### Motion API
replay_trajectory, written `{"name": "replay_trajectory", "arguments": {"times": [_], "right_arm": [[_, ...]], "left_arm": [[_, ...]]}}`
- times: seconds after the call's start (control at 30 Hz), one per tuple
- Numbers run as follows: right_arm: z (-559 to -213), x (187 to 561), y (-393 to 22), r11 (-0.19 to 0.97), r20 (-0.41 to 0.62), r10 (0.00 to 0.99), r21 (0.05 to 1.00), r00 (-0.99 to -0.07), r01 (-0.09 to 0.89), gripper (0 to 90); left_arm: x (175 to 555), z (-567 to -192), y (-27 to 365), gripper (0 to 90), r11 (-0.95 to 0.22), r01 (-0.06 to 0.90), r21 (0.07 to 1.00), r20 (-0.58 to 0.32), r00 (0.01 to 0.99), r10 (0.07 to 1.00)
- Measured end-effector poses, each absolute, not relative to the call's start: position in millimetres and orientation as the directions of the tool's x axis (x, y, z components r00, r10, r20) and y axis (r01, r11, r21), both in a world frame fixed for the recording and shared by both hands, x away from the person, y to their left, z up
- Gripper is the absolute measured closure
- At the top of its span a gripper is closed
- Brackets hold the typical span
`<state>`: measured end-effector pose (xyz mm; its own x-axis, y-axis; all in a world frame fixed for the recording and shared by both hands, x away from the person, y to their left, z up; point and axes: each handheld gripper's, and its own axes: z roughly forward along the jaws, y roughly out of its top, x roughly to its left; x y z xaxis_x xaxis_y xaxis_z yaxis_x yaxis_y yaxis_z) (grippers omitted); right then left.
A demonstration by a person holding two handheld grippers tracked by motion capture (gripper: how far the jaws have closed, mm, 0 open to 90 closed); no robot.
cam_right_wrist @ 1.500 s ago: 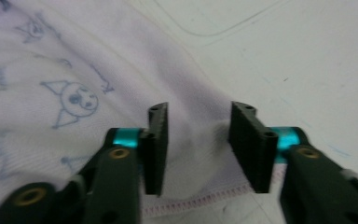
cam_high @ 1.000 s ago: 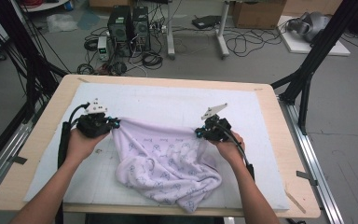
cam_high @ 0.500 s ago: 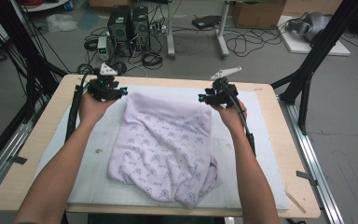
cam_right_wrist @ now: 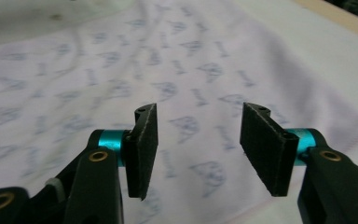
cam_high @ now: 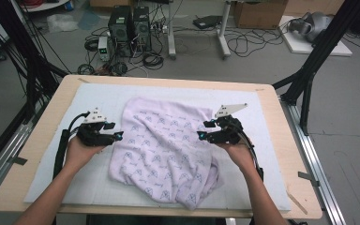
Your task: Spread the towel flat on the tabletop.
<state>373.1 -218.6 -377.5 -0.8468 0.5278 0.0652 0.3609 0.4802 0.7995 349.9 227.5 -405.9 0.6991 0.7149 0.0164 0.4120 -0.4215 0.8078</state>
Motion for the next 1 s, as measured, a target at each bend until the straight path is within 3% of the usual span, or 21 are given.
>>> {"name": "replay_trajectory", "arguments": {"times": [0.3,0.53,0.6,0.67,0.73,0.83,1.0], "right_arm": [[-387,317,-214,0.51,0.089,0.412,0.802,-0.907,0.311,41.8],[-407,285,-210,0.538,0.104,0.351,0.791,-0.93,0.291,41.7],[-414,283,-207,0.558,0.113,0.342,0.774,-0.933,0.299,44.2],[-421,285,-203,0.587,0.116,0.333,0.751,-0.936,0.302,52.1],[-423,287,-200,0.609,0.116,0.321,0.735,-0.94,0.299,66.6],[-418,291,-196,0.628,0.117,0.318,0.717,-0.941,0.302,80.5],[-395,301,-198,0.597,0.06,0.363,0.751,-0.93,0.282,81.8]], "left_arm": [[295,-416,227,42.4,-0.452,0.371,0.811,0.002,0.771,0.637],[269,-431,217,41.0,-0.547,0.339,0.765,0.013,0.842,0.539],[268,-438,215,48.2,-0.578,0.331,0.746,0.011,0.862,0.507],[267,-443,214,68.3,-0.588,0.304,0.75,0.02,0.878,0.479],[267,-441,212,84.0,-0.603,0.299,0.74,0.024,0.883,0.468],[271,-436,212,87.6,-0.6,0.313,0.736,0.019,0.877,0.48],[290,-415,224,88.2,-0.509,0.343,0.789,-0.015,0.84,0.543]]}}
